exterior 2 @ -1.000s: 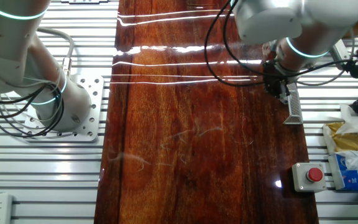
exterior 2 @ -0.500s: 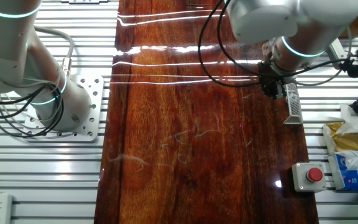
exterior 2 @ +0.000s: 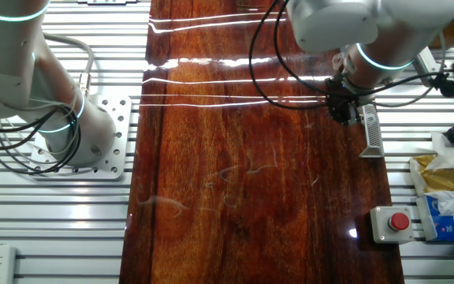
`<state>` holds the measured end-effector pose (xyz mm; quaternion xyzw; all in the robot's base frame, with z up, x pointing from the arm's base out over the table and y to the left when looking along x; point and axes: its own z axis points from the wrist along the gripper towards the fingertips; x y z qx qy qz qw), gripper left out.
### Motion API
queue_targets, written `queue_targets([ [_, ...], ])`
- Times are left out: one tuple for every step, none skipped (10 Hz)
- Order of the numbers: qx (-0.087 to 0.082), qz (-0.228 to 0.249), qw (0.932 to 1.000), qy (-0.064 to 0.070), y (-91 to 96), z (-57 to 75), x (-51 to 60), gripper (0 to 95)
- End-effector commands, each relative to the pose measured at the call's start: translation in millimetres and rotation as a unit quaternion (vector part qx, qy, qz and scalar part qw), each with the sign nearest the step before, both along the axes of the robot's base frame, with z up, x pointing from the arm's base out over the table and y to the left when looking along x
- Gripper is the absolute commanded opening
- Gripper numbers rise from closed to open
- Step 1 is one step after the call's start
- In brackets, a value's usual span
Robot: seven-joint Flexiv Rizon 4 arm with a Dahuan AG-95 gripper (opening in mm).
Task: Push the soccer ball into the goal
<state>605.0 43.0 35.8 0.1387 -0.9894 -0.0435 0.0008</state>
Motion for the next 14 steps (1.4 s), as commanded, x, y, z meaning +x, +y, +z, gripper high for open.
queue_targets([
  [-0.013,-0.018,0.9997,0.014,0.3,1.2,1.0,0.0],
  [-0.02,-0.022,0.9994,0.019,1.0,3.4,0.3,0.0],
  [-0.022,-0.03,0.9989,0.028,3.1,8.1,-2.6,0.0],
  [-0.024,-0.039,0.9983,0.036,4.9,13.4,-6.3,0.0],
  [-0.028,-0.043,0.9978,0.042,6.8,20.7,-12.3,0.0],
  [-0.033,-0.045,0.9975,0.043,7.1,27.7,-19.6,0.0],
  [-0.046,-0.047,0.9967,0.048,16.1,39.1,-30.0,0.0],
  [-0.051,-0.05,0.996,0.053,22.5,47.4,-34.8,0.0],
  [-0.056,-0.05,0.9957,0.053,28.3,54.2,-38.9,0.0],
  [-0.057,-0.052,0.9956,0.054,32.2,58.7,-41.8,0.0],
  [-0.057,-0.051,0.9957,0.053,36.7,63.4,-45.2,0.0],
  [-0.057,-0.05,0.9959,0.05,39.7,66.1,-48.0,0.0],
  [-0.058,-0.049,0.9961,0.046,45.9,70.7,-54.4,0.0],
  [-0.058,-0.048,0.9962,0.043,51.3,74.3,-60.2,0.0],
])
